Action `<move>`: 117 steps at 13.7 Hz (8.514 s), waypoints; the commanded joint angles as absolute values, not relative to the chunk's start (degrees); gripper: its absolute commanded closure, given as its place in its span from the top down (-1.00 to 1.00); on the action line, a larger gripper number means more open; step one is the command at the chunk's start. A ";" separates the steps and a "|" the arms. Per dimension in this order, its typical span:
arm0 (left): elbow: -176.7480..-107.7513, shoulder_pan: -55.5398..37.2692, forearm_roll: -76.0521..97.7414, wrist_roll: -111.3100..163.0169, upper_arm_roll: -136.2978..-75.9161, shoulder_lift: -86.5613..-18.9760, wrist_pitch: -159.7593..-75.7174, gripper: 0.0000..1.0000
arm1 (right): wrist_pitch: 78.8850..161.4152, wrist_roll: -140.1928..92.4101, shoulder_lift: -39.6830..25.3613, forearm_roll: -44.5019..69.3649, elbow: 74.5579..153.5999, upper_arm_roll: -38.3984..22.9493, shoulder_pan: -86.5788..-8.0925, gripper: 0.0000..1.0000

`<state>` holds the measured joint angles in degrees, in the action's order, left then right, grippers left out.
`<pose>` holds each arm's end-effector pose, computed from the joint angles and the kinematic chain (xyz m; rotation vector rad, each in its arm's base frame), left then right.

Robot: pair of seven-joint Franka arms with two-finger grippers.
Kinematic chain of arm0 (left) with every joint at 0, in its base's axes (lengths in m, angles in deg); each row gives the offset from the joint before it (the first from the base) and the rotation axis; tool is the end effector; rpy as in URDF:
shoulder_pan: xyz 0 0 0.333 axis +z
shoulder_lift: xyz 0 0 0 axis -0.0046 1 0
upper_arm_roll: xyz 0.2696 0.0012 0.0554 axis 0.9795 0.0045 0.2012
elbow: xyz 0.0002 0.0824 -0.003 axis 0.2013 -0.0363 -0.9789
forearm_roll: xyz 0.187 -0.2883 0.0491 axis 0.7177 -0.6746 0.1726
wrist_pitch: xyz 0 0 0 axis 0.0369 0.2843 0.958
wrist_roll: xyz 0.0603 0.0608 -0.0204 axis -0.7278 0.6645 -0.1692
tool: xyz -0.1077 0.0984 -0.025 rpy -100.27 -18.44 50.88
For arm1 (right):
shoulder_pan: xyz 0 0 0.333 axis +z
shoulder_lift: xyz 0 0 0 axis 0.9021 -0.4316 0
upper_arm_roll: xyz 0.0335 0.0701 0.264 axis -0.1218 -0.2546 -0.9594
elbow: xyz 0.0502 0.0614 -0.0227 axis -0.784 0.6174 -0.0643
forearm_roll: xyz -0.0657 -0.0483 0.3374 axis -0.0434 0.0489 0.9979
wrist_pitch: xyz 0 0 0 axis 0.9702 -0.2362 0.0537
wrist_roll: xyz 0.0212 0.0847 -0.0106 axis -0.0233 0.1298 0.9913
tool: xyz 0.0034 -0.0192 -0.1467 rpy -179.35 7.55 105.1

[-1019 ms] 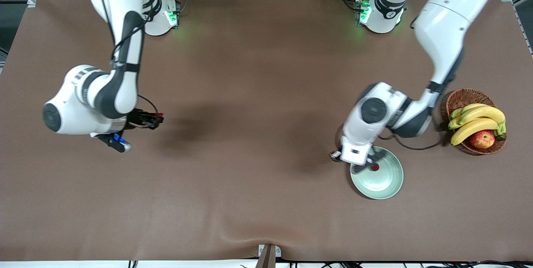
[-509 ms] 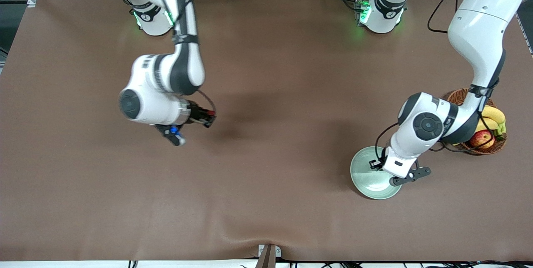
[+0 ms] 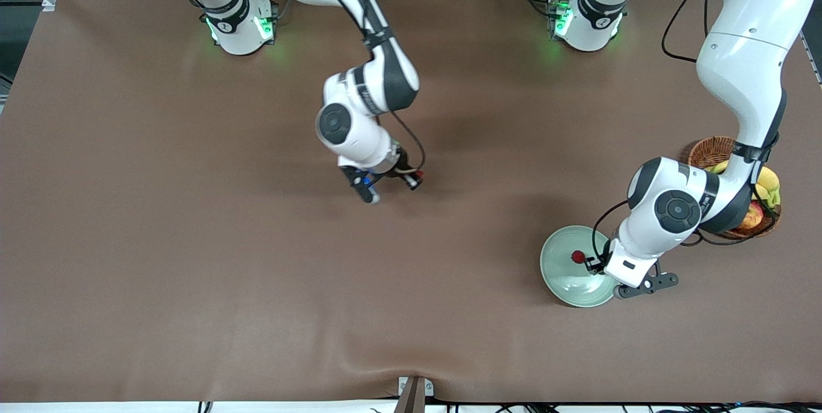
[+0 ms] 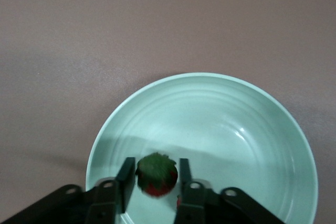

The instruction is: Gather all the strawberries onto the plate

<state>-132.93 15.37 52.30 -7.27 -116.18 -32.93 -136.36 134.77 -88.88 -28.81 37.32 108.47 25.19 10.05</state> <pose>0.6465 -0.0882 0.1826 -3.0975 -0.3548 -0.2197 0.4614 0.4531 0.1994 -2.4923 1.2649 0.3076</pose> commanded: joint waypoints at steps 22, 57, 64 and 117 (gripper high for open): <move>-144.40 -2.97 52.88 -61.10 -128.91 -38.05 -133.55 1.00 | 112.83 -92.65 -29.41 23.76 90.92 22.51 -9.31 1.00; -138.87 -17.13 53.32 -99.62 -120.83 -31.37 -134.17 -0.74 | 89.73 -38.67 12.81 -20.98 101.68 -14.93 -71.20 1.00; -138.43 -16.88 53.41 -96.21 -120.83 -32.33 -134.17 -1.00 | 83.45 -38.77 12.25 -24.06 97.58 -15.37 -70.15 1.00; -137.74 -3.86 24.23 26.04 -95.26 -79.71 -89.29 1.00 | 92.77 -38.33 19.56 -23.97 105.32 -15.11 -70.50 1.00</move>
